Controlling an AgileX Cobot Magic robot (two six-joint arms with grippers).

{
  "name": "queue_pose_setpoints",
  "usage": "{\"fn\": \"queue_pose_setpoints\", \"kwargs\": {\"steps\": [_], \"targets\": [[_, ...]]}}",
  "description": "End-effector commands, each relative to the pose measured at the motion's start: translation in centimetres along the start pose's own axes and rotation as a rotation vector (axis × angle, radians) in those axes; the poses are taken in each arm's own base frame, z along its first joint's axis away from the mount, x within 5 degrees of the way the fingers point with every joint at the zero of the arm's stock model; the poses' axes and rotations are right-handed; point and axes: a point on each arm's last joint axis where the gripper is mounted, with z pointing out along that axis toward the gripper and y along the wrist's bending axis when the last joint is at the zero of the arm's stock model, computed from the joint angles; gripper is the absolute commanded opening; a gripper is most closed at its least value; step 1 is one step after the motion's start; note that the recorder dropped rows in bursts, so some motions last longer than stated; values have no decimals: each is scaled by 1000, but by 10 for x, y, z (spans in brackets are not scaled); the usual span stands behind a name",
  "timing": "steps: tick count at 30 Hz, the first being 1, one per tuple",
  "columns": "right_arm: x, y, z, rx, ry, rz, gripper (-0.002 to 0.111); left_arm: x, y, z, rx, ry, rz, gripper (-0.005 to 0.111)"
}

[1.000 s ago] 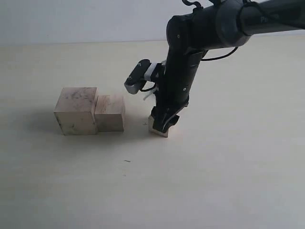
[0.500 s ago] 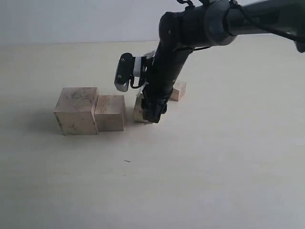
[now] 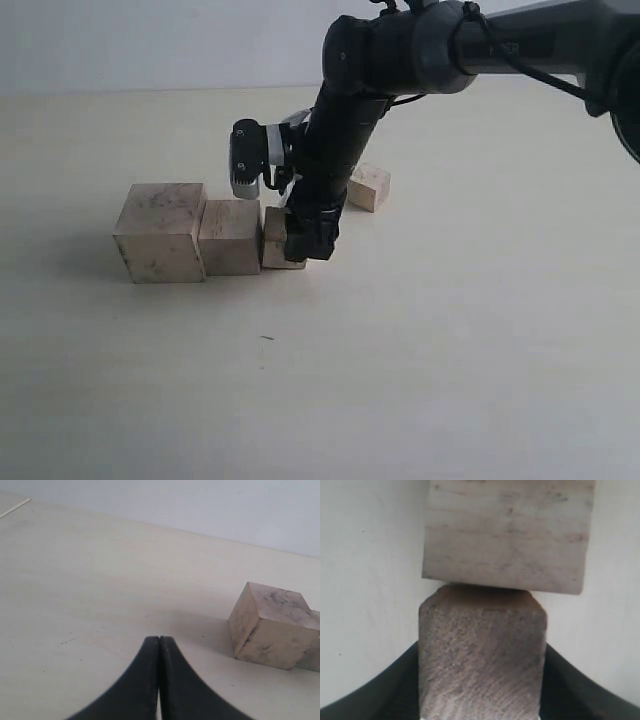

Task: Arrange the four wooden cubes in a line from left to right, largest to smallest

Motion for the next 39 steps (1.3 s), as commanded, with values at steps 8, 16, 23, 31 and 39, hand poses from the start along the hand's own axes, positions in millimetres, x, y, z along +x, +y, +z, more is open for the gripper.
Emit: {"fn": "queue_pose_setpoints", "kwargs": {"steps": [8, 16, 23, 31, 39], "targets": [[0, -4, 5, 20, -9, -15, 7, -1, -1, 0, 11, -18, 0, 0], [0, -3, 5, 16, -8, -13, 50, -1, -1, 0, 11, -18, 0, 0], [-1, -6, 5, 46, -21, 45, 75, -1, -1, 0, 11, -18, 0, 0], [-4, -4, -13, 55, -22, 92, 77, -1, -1, 0, 11, -18, 0, 0], [-3, 9, -45, -9, 58, 169, 77, -1, -1, 0, 11, -18, 0, 0]]}}
